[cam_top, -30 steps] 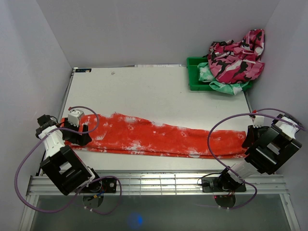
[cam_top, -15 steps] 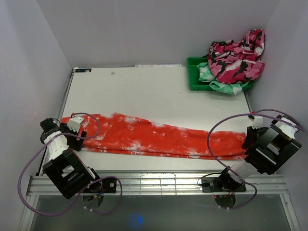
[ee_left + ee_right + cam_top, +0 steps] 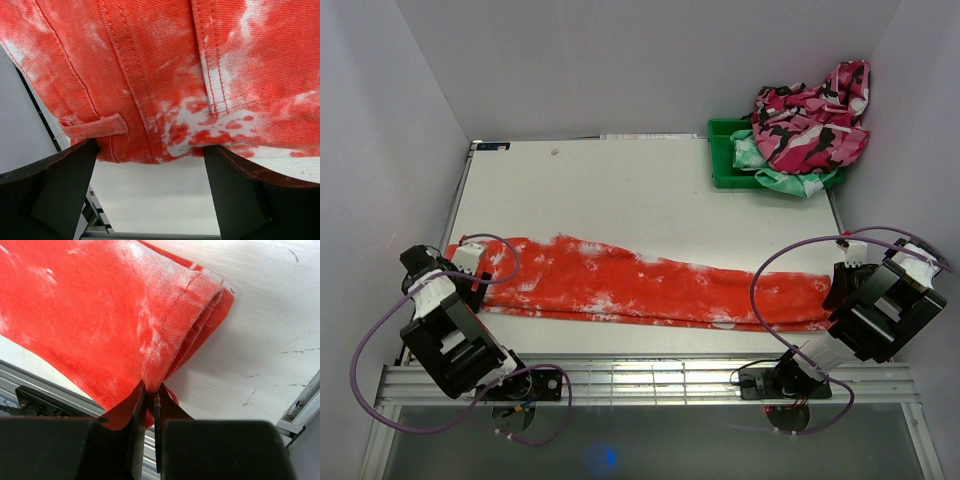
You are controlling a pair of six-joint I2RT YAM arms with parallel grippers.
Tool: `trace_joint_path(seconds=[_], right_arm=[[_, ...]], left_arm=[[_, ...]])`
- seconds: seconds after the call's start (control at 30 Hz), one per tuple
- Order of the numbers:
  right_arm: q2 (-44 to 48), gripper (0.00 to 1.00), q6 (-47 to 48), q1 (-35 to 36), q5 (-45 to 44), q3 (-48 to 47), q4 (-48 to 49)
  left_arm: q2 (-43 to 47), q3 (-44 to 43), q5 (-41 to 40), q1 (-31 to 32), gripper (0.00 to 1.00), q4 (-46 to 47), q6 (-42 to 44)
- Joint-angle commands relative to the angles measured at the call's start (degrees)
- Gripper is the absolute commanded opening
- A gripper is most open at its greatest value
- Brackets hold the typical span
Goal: Fold and stack the trousers
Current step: Fold the trousers
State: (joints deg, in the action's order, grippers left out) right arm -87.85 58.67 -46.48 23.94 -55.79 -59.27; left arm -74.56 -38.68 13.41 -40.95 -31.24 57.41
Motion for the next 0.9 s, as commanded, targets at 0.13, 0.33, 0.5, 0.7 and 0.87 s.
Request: trace_joint_path(seconds=[0.13, 0.33, 0.5, 0.7, 0.87], right_arm=[[-0.5, 0.08, 0.5, -0.2, -1.0, -2.7, -0.1], [-0.6, 0.08, 0.5, -0.1, -1.4, -2.9, -0.2], [-0.7, 0.08, 0.5, -0.2, -1.8, -2.7, -0.1], [-0.5, 0.08, 0.9, -0.2, -3.7, -4.0, -0.1], [0.6, 0.08, 2.6, -0.4, -6.6, -6.6, -1.6]], left_arm=[[-1.4, 0.8, -3.4, -2.5, 0.98, 2.1, 2.3], [-3.2, -1.0, -1.5, -3.3, 0.98, 4.8, -0.3], [-3.4, -1.8, 0.0, -3.4, 0.98, 6.5, -1.9], [-4.8, 0.5, -3.4, -3.6, 0.98, 8.7, -1.1], [-4.1, 2.0, -4.0, -3.6, 0.98, 8.5, -0.6]])
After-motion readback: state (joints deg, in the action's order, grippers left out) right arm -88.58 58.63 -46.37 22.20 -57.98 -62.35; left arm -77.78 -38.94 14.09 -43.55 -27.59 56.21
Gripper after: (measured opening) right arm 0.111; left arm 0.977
